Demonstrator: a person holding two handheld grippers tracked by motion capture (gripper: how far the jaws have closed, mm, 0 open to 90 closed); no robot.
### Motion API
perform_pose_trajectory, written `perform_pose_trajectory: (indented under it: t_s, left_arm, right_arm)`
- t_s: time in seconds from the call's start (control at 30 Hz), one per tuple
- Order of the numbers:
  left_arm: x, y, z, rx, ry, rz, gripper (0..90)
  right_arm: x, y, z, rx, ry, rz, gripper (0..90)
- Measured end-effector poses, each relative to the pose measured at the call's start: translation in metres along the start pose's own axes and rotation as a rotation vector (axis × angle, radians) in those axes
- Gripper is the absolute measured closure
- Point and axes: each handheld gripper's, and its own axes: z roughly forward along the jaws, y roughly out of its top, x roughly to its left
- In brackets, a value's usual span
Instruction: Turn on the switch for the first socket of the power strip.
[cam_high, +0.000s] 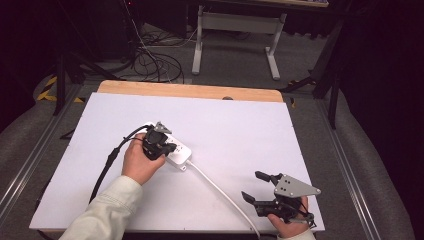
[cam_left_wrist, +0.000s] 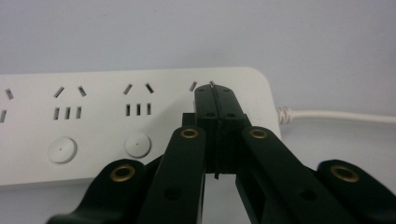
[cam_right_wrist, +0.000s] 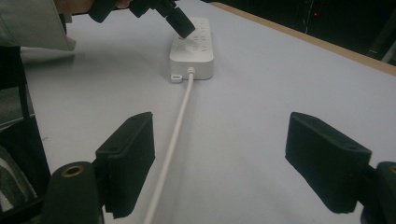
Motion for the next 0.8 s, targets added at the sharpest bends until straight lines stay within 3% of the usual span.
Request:
perform_pose_trajectory:
  t_s: [0.5, 0.8]
  left_arm:
    - [0.0013, -0.002, 0.0059, 0.046, -0.015, 0.029, 90.0]
    - [0.0006, -0.0032, 0.0062, 0.041, -0.011, 0.036, 90.0]
  right_arm:
    - [-0.0002, -0.0003, 0.0004, 0.0, 0.003, 0.001, 24.3]
    - [0.0001, -0.0003, 0.0006, 0.002, 0.003, 0.004, 24.3]
